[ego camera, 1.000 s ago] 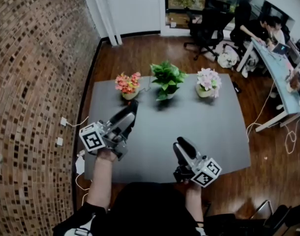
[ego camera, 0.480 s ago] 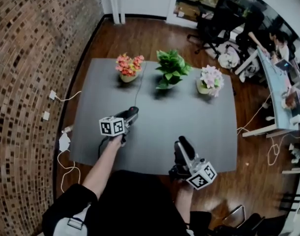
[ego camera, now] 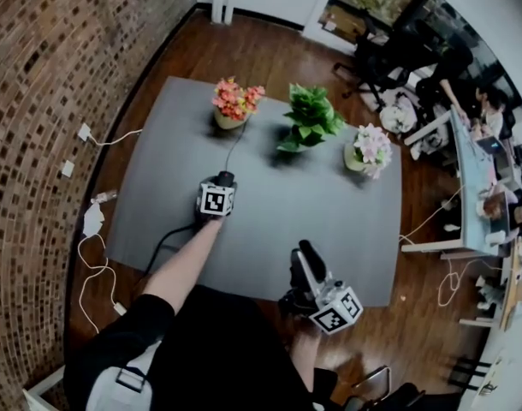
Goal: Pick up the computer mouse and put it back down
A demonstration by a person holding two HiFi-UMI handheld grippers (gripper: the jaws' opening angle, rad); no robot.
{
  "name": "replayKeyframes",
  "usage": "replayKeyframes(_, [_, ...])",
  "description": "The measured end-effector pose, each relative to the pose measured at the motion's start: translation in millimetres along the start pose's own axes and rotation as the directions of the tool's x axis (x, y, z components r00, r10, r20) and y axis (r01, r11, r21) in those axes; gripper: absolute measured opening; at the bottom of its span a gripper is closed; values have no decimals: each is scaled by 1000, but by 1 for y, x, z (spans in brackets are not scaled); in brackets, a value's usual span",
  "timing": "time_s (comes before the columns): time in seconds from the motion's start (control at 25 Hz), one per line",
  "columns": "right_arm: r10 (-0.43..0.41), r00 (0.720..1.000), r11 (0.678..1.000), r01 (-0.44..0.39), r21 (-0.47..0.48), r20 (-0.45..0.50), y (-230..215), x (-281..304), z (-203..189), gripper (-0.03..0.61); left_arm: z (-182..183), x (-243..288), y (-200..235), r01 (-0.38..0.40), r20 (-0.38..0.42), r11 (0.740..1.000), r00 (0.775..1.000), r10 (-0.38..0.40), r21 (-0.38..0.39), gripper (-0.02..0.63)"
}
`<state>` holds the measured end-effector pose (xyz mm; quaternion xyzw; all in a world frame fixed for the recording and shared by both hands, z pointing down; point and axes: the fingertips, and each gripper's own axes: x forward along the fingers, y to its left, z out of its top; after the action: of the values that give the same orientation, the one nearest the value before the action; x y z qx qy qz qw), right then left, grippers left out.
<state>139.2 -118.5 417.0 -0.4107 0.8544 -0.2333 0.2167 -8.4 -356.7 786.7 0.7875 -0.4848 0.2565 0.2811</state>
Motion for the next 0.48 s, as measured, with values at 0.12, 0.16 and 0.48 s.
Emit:
replayKeyframes(0.12, [1, 1000, 1000, -1, -5, -17, 3, 3, -2, 135, 0, 12, -6, -18, -18, 999, 1000, 18, 32, 284])
replayKeyframes(0.16, [0, 1000, 1000, 0, -7, -21, 3, 3, -3, 135, -2, 17, -7, -25, -31, 999, 999, 26, 35, 284])
replayKeyframes(0.48, [-13, 999, 1000, 12, -21, -31, 3, 4, -5, 135, -18, 29, -3, -61, -91, 997, 994, 66, 57, 284])
